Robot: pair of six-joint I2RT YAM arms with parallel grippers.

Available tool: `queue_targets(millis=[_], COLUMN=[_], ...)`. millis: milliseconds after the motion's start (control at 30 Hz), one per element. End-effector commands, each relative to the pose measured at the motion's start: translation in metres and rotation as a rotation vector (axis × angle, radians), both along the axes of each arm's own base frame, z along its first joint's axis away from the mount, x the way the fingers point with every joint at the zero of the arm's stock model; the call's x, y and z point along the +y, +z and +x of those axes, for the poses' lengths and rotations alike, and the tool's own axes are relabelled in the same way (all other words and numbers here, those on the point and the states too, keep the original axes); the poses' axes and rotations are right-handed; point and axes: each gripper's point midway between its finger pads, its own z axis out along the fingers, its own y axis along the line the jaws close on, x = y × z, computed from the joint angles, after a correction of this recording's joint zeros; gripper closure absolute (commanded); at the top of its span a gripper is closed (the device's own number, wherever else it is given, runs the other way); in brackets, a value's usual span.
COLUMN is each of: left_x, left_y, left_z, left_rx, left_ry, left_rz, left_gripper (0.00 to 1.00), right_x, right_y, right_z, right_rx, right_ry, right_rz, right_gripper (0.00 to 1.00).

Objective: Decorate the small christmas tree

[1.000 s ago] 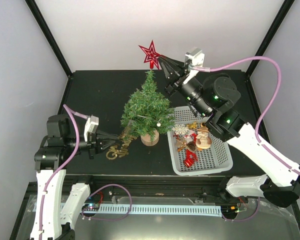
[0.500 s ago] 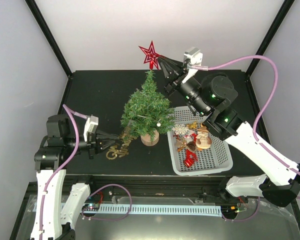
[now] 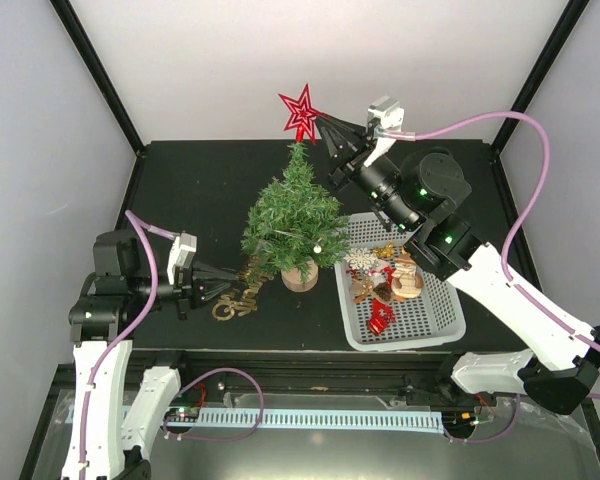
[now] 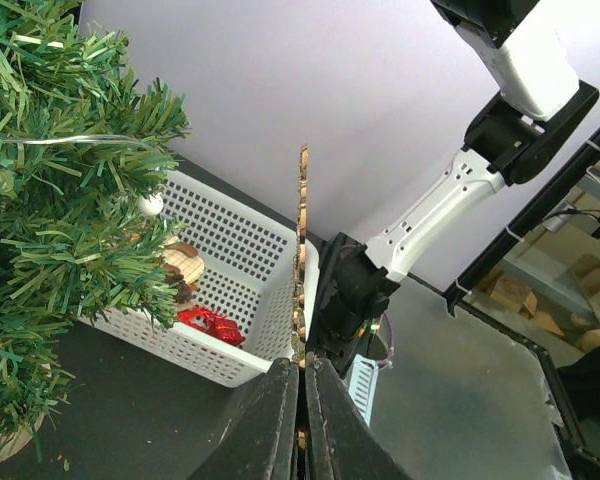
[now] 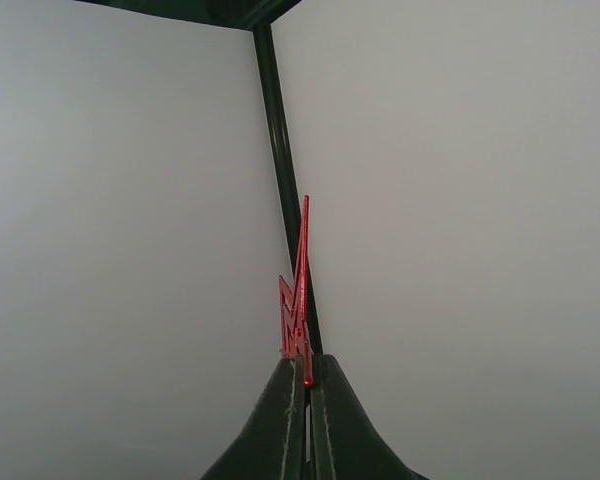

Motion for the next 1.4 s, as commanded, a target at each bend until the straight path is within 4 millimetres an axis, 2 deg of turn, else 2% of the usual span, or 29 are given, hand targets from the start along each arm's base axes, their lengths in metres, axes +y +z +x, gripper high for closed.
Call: queue_targets(millis=[0, 767, 1100, 1367], left_x=[0.0, 0.0, 0.0, 0.0], left_y=[0.006, 0.008, 0.008, 0.008], left_z=[-0.003, -0.005, -0.006, -0.007], left_rx=[-0.03, -0.033, -0.032, -0.035], left_ry=[-0.016, -0.014, -0.013, -0.012], left_rz=[-0.017, -0.02, -0.024, -0.026], left_gripper=[0.98, 0.99, 0.98, 0.98], right_x=[-0.001, -0.011, -0.009, -0.007], right_y=[-0.002, 0.021, 0.017, 0.006], right_z=[-0.001, -0.013, -0.014, -0.012], right_rx=[0.005, -0.003, 0.012, 0.036], right_ry=[0.01, 0.031, 0.042, 0.051], right_rz=[0.007, 0.037, 0.036, 0.026], right_gripper=[0.99, 0.99, 0.99, 0.99])
